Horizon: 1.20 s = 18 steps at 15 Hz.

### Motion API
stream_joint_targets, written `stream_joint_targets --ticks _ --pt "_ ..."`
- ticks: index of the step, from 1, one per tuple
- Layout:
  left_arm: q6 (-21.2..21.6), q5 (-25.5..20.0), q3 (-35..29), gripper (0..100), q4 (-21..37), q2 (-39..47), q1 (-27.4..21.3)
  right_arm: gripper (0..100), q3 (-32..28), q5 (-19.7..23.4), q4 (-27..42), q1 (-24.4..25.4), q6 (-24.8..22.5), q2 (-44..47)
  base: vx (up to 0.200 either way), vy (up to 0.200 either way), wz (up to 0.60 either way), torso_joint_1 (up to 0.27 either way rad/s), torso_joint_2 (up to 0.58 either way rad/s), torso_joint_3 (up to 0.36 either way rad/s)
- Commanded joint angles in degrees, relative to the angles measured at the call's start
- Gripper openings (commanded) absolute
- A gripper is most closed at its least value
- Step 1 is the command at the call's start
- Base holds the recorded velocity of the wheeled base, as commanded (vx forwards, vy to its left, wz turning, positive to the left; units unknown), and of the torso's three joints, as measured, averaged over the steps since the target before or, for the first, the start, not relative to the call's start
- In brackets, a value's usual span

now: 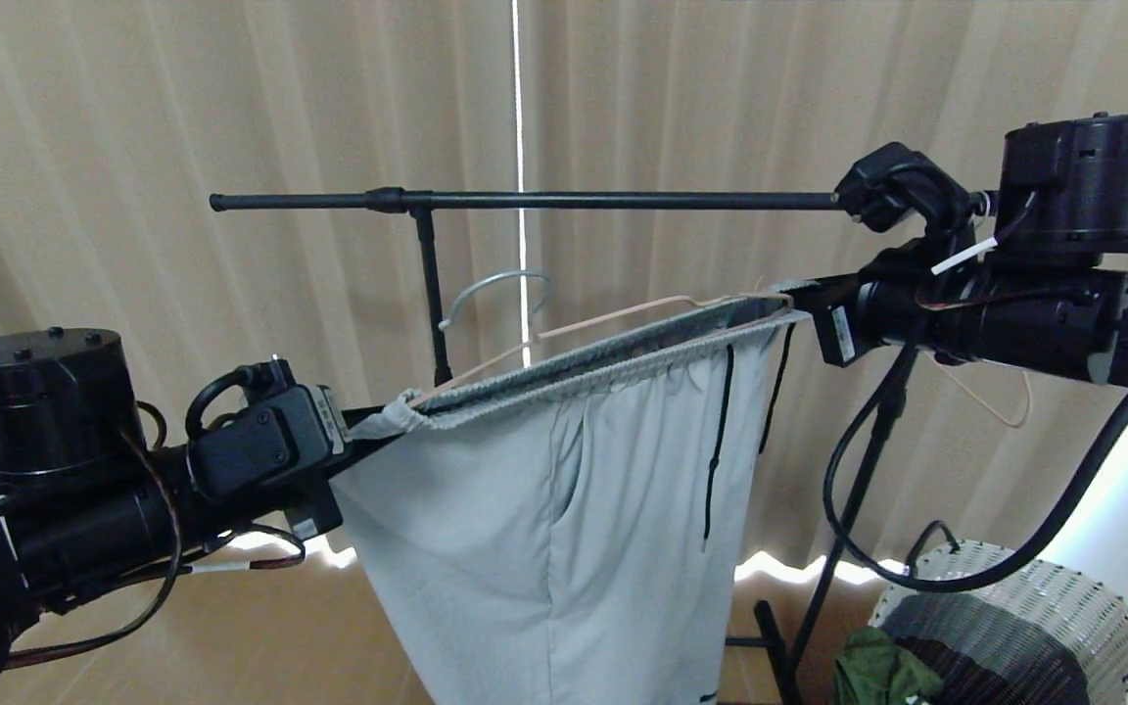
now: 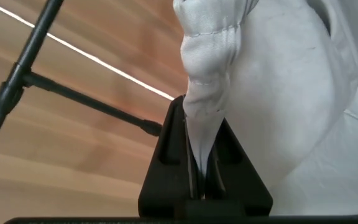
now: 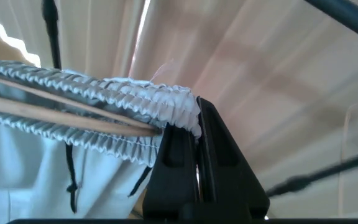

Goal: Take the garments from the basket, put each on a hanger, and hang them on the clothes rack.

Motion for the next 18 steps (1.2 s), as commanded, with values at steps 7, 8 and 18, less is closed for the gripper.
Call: stream_joint_targets --ticks 7,8,18 --pt "0.38 4.52 -0.84 0 6.57 1.98 -2.10 0 -11.60 -4.50 10.02 3.80 -2.85 3.19 0.000 0.000 0.00 0.000 0.00 0.000" --pt "0.38 4.52 -0.58 0 7.54 1.98 -1.66 0 -10.63 -4.50 10.02 3.10 -2.76 2.83 0.000 0.000 0.00 0.000 0.00 0.000" --pt "0.20 4.52 -0.84 0 12.81 2.42 2.03 0 -1.93 -3.35 2.38 2.04 -2.32 0.46 0.000 0.000 0.00 0.000 0.00 0.000"
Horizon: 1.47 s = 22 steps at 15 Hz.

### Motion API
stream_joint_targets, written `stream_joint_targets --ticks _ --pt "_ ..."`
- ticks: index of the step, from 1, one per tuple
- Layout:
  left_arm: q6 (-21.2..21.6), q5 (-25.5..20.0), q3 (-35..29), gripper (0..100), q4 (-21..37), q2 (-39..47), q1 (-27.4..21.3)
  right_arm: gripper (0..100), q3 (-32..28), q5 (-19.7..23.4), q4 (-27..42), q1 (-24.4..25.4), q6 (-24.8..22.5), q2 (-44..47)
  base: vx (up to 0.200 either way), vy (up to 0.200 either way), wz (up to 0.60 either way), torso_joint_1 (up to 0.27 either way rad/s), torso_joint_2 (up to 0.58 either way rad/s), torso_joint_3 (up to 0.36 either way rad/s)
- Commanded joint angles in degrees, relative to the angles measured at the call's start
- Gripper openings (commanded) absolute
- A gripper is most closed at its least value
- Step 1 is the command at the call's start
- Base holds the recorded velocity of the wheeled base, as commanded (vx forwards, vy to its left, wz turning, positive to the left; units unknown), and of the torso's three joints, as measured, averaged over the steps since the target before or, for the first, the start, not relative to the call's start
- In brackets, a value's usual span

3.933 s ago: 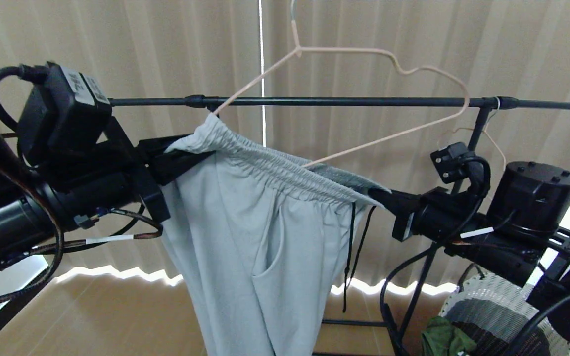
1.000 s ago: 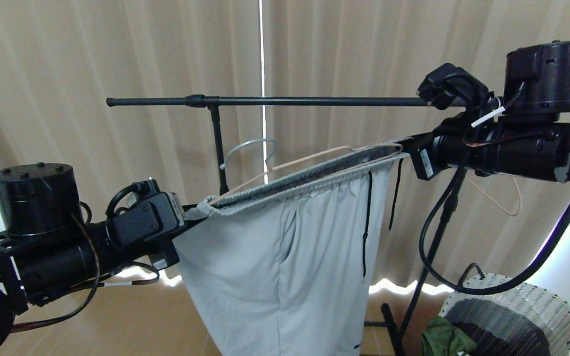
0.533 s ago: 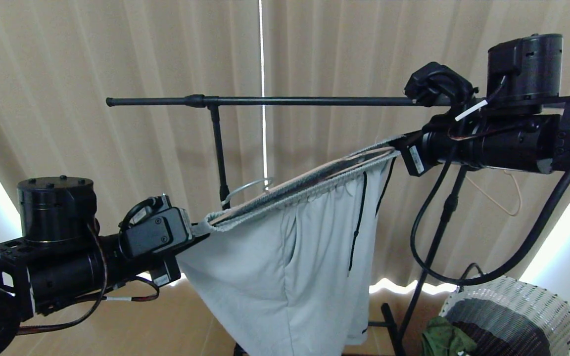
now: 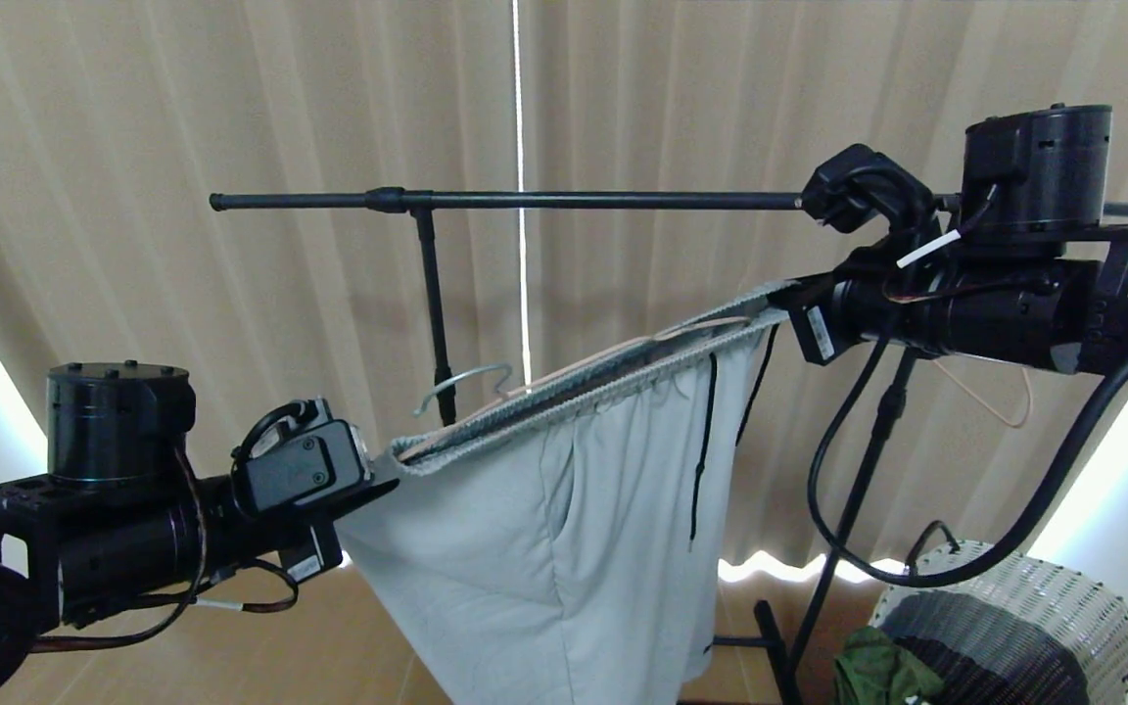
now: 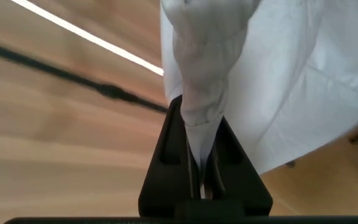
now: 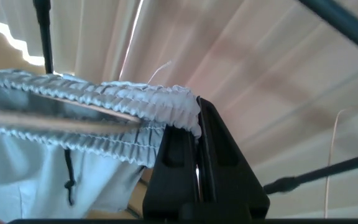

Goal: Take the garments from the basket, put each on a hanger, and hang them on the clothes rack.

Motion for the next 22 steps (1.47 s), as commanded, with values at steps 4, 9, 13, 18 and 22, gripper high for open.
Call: stream_joint_targets --ticks 4,9,13,18,22 --pt "-0.18 1.00 -0.36 0 0.06 0.21 -0.27 0 2.39 4.35 -4.19 4.42 -0.02 -1.27 0.000 0.000 0.00 0.000 0.00 0.000" --pt "-2.29 0.56 -0.71 0 -0.03 -2.07 -0.45 0 4.15 5.14 -5.16 6.52 0.07 0.49 0.000 0.000 0.00 0.000 0.00 0.000" --pt "-8.35 0.21 -0.89 0 -0.29 -6.21 -2.82 0 5.20 5.06 -5.24 6.00 0.25 2.86 0.000 0.000 0.00 0.000 0.00 0.000" --pt "-16.35 0.91 -1.51 0 -0.21 -8.93 -5.46 0 5.64 4.79 -8.06 5.47 0.77 5.94 0.000 0.000 0.00 0.000 0.00 0.000" --pt "-15.47 6.80 1.13 0 0.15 -9.19 -2.73 0 5.82 4.53 -11.49 3.27 0.69 7.52 0.000 0.000 0.00 0.000 0.00 0.000"
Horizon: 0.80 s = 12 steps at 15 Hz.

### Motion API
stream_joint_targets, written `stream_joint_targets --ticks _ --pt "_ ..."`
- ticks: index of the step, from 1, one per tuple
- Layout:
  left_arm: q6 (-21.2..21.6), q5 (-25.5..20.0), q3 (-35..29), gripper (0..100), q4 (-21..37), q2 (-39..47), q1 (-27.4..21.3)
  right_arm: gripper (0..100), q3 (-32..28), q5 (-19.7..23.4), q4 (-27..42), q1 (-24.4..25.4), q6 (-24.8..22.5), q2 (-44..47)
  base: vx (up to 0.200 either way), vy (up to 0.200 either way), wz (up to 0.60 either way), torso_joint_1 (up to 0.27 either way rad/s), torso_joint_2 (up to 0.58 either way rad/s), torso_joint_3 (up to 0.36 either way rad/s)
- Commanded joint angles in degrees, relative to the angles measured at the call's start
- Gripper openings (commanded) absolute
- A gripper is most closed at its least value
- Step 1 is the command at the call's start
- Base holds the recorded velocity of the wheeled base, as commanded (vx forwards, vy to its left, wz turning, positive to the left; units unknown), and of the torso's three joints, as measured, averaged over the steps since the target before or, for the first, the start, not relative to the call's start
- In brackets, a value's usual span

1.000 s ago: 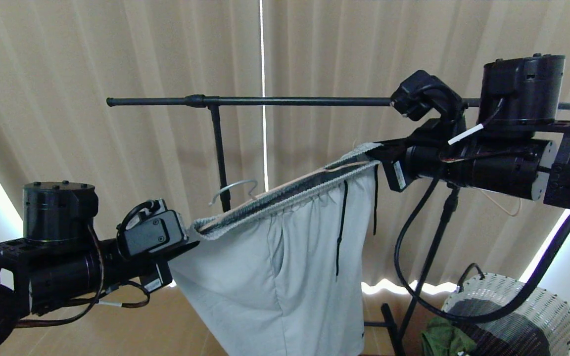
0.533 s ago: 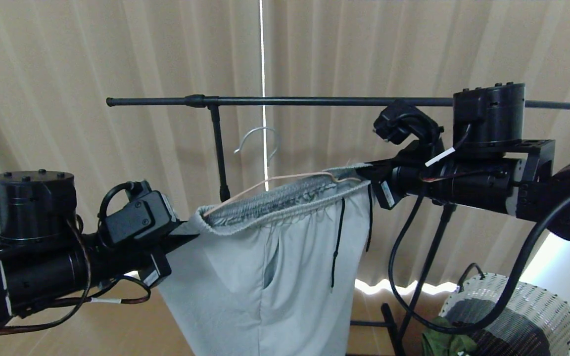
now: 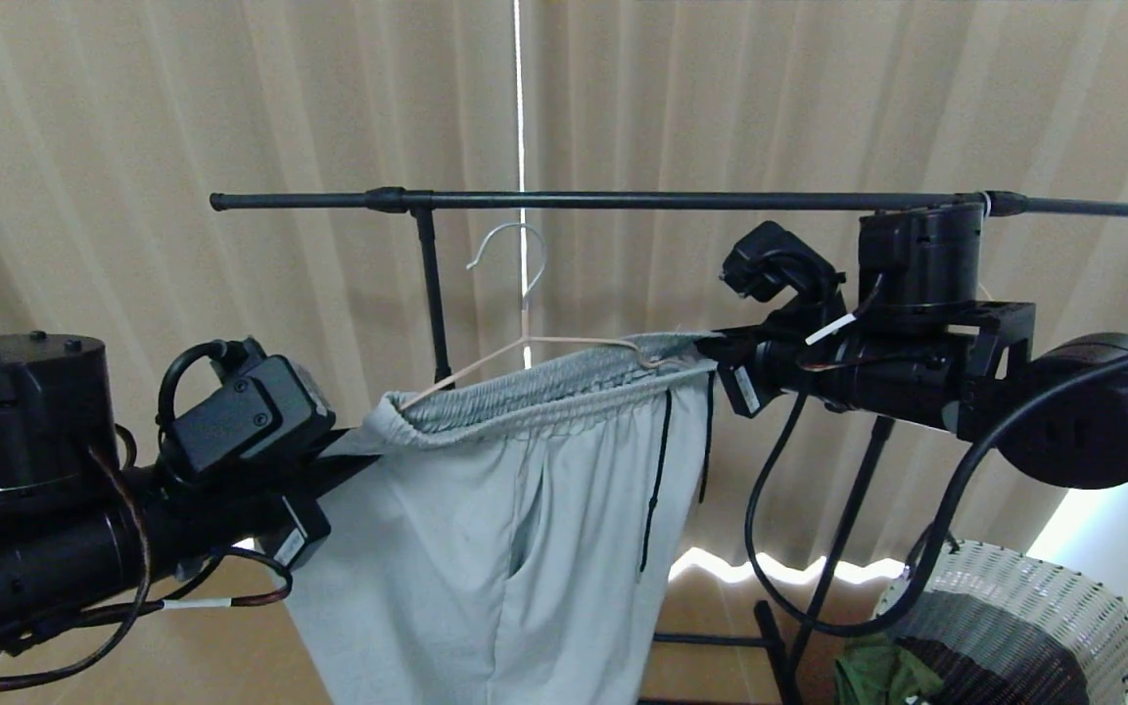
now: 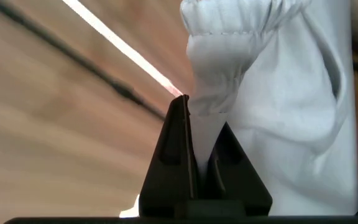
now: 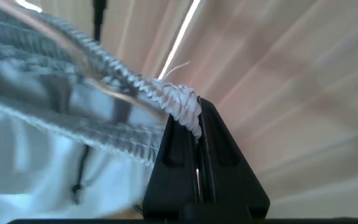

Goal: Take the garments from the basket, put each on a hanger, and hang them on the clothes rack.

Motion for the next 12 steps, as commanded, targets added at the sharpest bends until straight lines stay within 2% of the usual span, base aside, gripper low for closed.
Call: stream_joint_targets --ticks 1,3,5,6,8,9,12 --pt "1.65 0.30 1.24 0 0.04 -0.40 2.50 0 -0.08 -0.06 -0.13 -1.49 -0.03 0.88 0.000 0.000 0.00 0.000 0.00 0.000" --pt "5.25 0.21 2.12 0 0.56 -0.14 4.17 0 -0.08 0.20 -0.21 -1.84 0.14 0.53 0.000 0.000 0.00 0.000 0.00 0.000" --pt "5.16 0.12 1.86 0 0.48 0.39 3.38 0 0.18 0.37 -0.30 -0.52 1.29 0.53 0.000 0.000 0.00 0.000 0.00 0.000" --pt "5.08 0.30 1.51 0 0.39 0.91 2.41 0 0.00 0.46 -0.39 1.94 2.43 0.53 0.000 0.000 0.00 0.000 0.00 0.000" --pt "3.84 0.39 0.71 0 0.12 1.88 1.10 0 0.00 0.46 -0.39 4.75 4.10 0.44 0.000 0.000 0.00 0.000 0.00 0.000" --pt "1.47 0.48 -0.16 0 0.04 2.06 -0.22 0 0.18 0.46 -0.39 5.72 4.54 0.26 0.000 0.000 0.00 0.000 0.00 0.000" --pt "-0.37 1.88 -1.04 0 -0.05 1.79 -1.98 0 0.44 0.46 -0.39 5.98 5.15 0.17 0.000 0.000 0.00 0.000 0.00 0.000"
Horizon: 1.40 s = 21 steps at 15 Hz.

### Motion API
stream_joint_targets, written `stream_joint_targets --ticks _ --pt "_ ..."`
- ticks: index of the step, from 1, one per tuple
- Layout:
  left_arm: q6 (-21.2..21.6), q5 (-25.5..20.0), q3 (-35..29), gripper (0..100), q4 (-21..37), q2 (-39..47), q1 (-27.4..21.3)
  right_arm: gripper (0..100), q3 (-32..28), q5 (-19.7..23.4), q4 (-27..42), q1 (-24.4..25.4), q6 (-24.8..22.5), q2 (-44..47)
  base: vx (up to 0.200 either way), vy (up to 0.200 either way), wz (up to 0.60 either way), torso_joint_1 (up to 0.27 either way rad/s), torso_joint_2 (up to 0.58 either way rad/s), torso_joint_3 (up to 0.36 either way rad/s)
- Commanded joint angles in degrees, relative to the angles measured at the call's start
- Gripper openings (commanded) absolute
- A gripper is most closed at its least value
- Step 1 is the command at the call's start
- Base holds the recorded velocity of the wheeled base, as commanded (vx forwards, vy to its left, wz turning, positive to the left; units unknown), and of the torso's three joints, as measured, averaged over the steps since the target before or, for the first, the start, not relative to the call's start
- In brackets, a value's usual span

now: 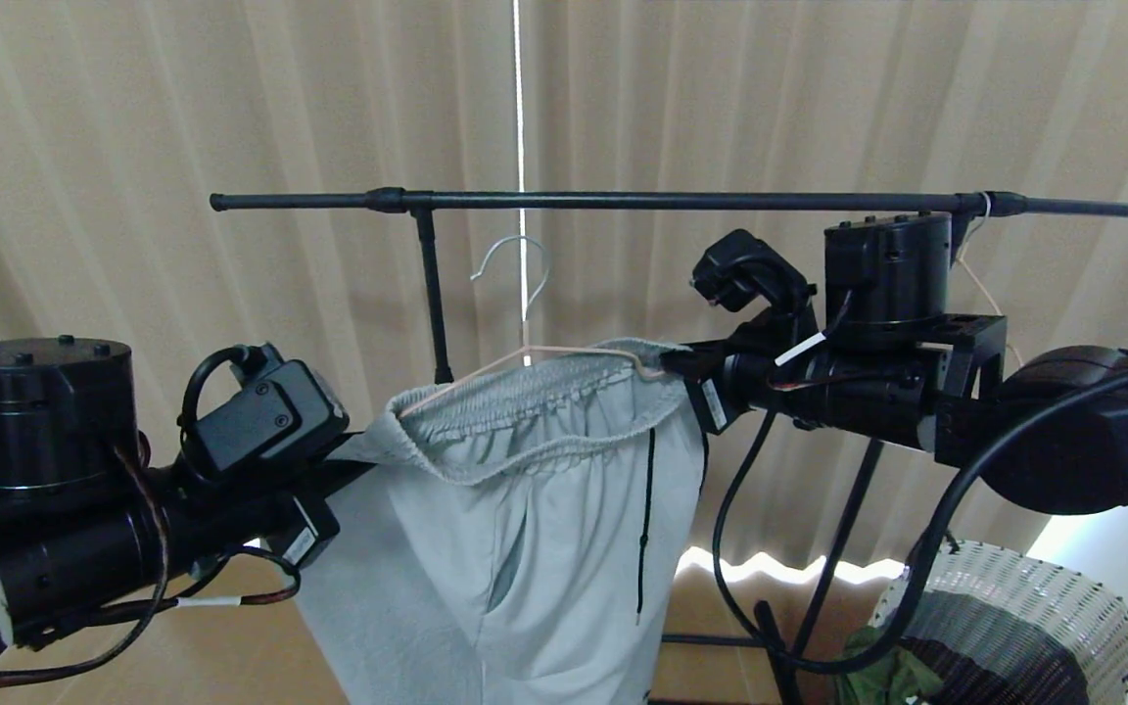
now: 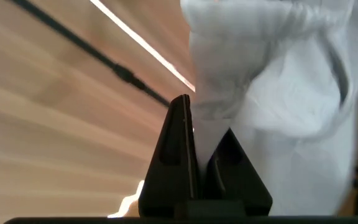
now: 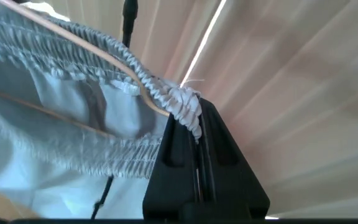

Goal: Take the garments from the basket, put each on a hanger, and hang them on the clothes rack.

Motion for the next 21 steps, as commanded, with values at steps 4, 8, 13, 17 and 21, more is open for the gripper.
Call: stream_joint_targets --ticks 4,8,13,17,21 --pt "-1.46 0.06 -0.30 0 -0.28 -0.03 -0.41 100 3.98 -0.08 -0.14 -0.14 -0.13 -3.43 0.000 0.000 0.00 0.000 0.00 0.000" --pt "-1.46 -0.12 1.64 0 -5.11 0.32 -0.41 100 11.72 0.01 -9.81 -0.40 -0.30 -5.54 0.000 0.000 0.00 0.000 0.00 0.000" --pt "-1.02 -4.87 5.42 0 -11.61 0.59 -0.85 100 13.21 2.91 -19.83 -0.32 -3.29 -2.64 0.000 0.000 0.00 0.000 0.00 0.000" --pt "-0.94 -5.39 4.98 0 -11.61 0.32 -2.96 100 11.98 5.19 -23.08 0.12 -10.59 -1.32 0.000 0.000 0.00 0.000 0.00 0.000" --pt "-0.94 -5.48 5.06 0 -12.67 0.15 -6.48 100 9.43 6.60 -23.17 1.27 -13.14 0.88 0.000 0.000 0.00 0.000 0.00 0.000"
